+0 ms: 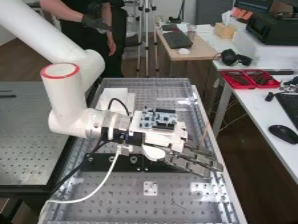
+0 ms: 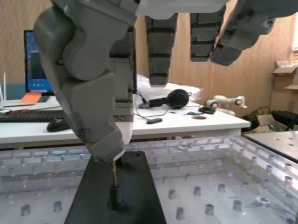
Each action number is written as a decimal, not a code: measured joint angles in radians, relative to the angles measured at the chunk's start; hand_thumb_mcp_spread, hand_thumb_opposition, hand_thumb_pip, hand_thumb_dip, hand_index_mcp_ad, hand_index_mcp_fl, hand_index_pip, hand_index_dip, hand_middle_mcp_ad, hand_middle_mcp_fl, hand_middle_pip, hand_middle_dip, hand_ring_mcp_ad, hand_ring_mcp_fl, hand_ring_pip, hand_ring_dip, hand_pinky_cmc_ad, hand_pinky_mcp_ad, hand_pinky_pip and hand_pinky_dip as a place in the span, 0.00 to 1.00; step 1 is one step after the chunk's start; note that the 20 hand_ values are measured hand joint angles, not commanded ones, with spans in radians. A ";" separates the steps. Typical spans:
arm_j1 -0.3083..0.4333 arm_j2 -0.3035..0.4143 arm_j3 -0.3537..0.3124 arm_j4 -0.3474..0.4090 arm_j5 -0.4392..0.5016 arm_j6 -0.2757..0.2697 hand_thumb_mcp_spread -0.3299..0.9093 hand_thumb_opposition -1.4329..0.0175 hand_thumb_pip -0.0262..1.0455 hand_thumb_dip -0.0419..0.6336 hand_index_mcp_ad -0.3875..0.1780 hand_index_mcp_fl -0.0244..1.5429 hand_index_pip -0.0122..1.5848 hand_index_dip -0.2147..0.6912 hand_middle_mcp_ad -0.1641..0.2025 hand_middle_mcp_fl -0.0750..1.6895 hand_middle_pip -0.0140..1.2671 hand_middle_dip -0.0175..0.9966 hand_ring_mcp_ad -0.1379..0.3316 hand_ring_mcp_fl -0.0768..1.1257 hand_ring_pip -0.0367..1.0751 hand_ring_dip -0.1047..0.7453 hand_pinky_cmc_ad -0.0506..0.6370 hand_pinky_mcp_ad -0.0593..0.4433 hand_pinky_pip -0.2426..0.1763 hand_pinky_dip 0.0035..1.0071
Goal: Grab the drill bit and place it in the clear container
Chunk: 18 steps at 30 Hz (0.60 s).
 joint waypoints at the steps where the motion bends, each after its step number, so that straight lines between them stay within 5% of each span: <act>1: 0.000 0.000 -0.003 0.008 0.000 0.005 0.76 0.35 0.49 0.37 0.36 0.43 0.80 0.39 0.59 0.20 0.12 0.21 0.74 0.10 0.11 0.13 0.53 0.41 0.36 0.18; 18: -0.005 0.010 -0.012 0.037 0.003 0.057 0.79 0.31 0.43 0.37 0.36 0.58 0.64 0.39 0.59 0.24 0.12 0.22 0.74 0.12 0.11 0.15 0.57 0.41 0.40 0.18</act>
